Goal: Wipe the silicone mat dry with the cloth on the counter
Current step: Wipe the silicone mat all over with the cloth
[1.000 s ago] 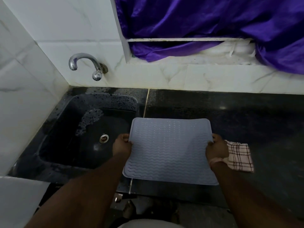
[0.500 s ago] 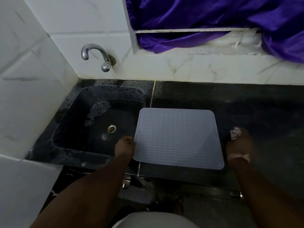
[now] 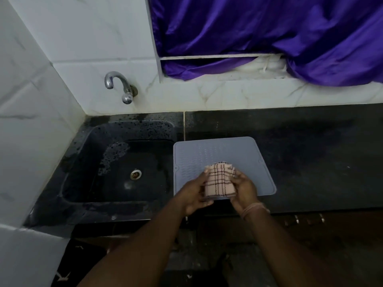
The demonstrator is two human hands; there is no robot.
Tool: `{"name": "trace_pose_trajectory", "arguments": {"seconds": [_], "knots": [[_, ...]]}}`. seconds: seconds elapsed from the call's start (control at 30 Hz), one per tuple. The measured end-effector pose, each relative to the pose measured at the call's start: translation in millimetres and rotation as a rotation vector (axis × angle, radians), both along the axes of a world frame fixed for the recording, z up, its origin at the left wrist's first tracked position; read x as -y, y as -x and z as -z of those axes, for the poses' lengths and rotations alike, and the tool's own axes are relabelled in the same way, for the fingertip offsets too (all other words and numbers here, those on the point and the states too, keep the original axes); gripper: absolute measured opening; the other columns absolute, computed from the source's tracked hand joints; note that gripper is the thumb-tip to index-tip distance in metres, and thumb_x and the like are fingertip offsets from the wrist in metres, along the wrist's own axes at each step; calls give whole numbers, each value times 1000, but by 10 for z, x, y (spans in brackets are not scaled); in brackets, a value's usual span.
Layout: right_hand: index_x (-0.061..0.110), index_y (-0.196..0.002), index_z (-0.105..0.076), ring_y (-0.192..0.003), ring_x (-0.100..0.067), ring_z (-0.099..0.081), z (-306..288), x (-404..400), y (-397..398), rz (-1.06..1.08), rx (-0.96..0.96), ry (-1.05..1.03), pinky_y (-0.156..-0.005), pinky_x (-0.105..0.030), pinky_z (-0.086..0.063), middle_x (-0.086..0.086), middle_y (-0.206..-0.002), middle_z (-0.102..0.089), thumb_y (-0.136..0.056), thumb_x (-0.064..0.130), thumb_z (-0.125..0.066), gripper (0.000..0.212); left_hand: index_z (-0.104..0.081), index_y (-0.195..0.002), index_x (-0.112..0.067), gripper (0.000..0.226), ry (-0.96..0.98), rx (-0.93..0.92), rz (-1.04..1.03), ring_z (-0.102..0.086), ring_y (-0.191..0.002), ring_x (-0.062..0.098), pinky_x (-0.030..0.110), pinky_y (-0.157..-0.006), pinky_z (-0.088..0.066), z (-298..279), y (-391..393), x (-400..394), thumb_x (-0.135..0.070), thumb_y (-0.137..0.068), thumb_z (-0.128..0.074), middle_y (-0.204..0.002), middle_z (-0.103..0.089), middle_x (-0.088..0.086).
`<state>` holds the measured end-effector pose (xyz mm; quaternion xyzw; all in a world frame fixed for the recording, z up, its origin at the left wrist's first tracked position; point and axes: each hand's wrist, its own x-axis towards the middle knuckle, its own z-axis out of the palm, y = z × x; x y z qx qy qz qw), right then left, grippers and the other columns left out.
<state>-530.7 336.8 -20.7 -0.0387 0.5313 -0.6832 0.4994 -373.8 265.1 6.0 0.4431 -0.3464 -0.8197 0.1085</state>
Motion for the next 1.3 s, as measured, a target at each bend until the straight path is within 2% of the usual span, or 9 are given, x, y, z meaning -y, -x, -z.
{"name": "trace_pose_trajectory", "arguments": {"seconds": [0.07,0.17,0.4,0.5,0.6,0.73,0.87,1.1,1.3], "knots": [[5,-124,-66,-108,-38,-68,4,-56,-140,-37,64,19,-89,-53,-57,-22,-119,-69,-101,23,-49,34,-67,-124,-16,43,34,-41,-50,-67,-113,28,50,-102,-51,20,94,-77,-45,-92,-67,-115,-74,7],[7,-123,-69,-110,-38,-68,0,-252,-334,-121,109,1,-86,-51,-58,-21,-119,-70,-92,39,-63,44,-70,-117,-8,33,202,57,-155,-74,-95,26,41,-83,-61,74,52,-209,-25,-89,-74,-101,-77,9],[-1,-125,-64,-110,-37,-64,57,-579,-406,-143,282,-15,-101,-51,-50,-24,-124,-65,-91,10,-61,37,-76,-101,-13,28,303,175,-67,-75,-87,20,34,-78,-61,212,230,-552,-39,-93,-69,-91,-78,4],[2,-126,-60,-111,-40,-64,91,-605,-222,-59,267,-93,-87,-56,-57,-25,-124,-65,-93,-11,-42,40,-73,-95,-12,16,415,309,-92,-72,-91,29,44,-83,-61,299,278,-444,-26,-96,-65,-91,-76,8],[7,-122,-57,-109,-33,-66,103,-640,132,58,225,-116,-80,-60,-57,-17,-119,-67,-97,-4,-53,28,-71,-98,-13,13,561,498,-96,-67,-98,30,42,-92,-55,424,203,-239,-21,-97,-61,-104,-73,11],[0,-122,-60,-113,-37,-62,99,-607,893,45,-537,-588,-87,-36,-51,-21,-119,-65,-91,1,-57,31,-70,-113,-10,22,830,751,37,-65,-104,29,30,-91,-50,514,3,143,-11,-94,-59,-118,-68,14],[8,-118,-63,-110,-35,-61,141,-478,1304,-22,-1074,-750,-94,-35,-52,-17,-117,-65,-89,14,-64,30,-67,-125,-16,45,892,962,223,-66,-105,31,37,-93,-54,542,-233,375,-4,-82,-68,-125,-63,17],[8,-115,-57,-108,-30,-61,416,-195,801,-385,-1553,-948,-88,-37,-51,-13,-116,-64,-95,16,-49,23,-69,-124,-17,45,964,1016,383,-61,-118,30,37,-103,-49,558,-387,334,-5,-81,-70,-131,-60,14],[4,-122,-57,-108,-32,-62,441,133,-20,-522,-1564,-1004,-86,-43,-54,-20,-121,-64,-95,5,-40,32,-69,-122,-24,39,1066,1026,397,-61,-114,26,35,-100,-49,617,-474,360,-12,-85,-72,-128,-54,8]]}}
